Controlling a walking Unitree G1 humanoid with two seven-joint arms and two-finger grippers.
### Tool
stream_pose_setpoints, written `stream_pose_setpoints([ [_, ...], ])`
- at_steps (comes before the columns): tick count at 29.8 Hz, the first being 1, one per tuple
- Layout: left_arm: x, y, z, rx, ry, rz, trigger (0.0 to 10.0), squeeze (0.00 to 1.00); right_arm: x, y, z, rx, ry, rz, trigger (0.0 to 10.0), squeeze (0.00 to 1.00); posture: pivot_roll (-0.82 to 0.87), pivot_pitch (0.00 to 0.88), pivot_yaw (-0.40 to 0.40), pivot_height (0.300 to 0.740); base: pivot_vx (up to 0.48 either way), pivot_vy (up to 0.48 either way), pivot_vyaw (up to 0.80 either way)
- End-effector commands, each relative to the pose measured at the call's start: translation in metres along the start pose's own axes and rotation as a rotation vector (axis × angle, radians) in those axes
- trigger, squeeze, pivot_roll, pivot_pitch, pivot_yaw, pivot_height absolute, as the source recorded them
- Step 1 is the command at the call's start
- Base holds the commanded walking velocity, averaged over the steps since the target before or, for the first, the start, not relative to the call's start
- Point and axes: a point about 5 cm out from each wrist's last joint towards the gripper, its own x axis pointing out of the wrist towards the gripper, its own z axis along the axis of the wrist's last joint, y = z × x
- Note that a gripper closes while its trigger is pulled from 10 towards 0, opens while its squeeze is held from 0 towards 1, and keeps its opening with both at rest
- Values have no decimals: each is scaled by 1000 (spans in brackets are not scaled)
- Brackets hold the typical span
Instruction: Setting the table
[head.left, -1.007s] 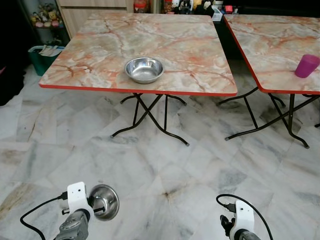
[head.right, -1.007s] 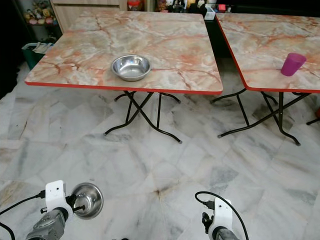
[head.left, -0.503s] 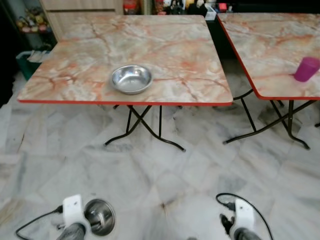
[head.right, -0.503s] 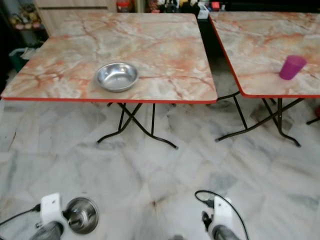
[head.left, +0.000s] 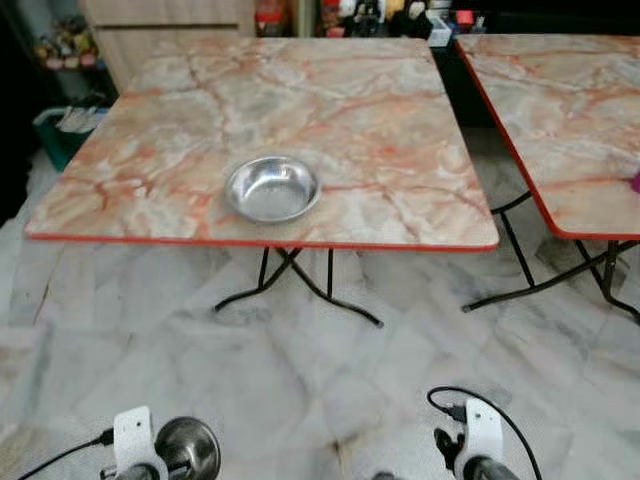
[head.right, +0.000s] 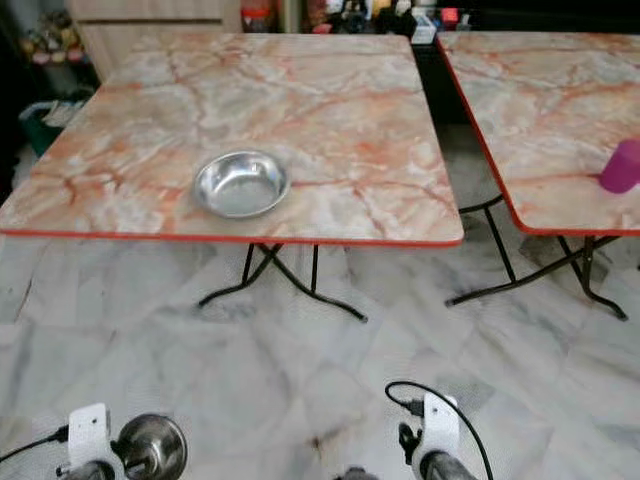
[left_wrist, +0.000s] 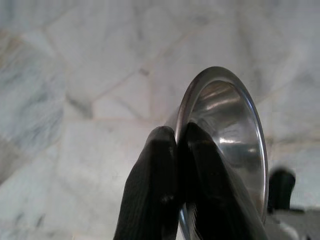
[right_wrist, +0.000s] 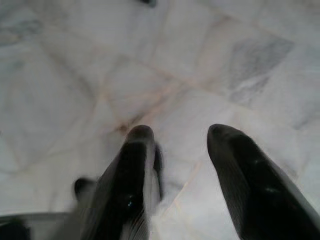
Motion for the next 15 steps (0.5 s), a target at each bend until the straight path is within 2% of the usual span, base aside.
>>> stream_pose_setpoints([
  [1, -2, 5, -9, 16, 38, 6, 10000, 0, 0, 0, 2, -6, -2, 0, 10000, 0, 41, 137, -16, 736, 480, 0, 0],
  [8, -2, 4, -10, 18, 47, 4, 10000, 0, 0, 0, 2, -7, -3, -6, 10000, 0, 43, 137, -15, 736, 480, 0, 0],
  [15, -1, 16, 3, 8, 8, 13, 10000, 0, 1, 0, 2, -8, -3, -6, 10000, 0, 42, 135, -13, 736, 0, 0, 0],
])
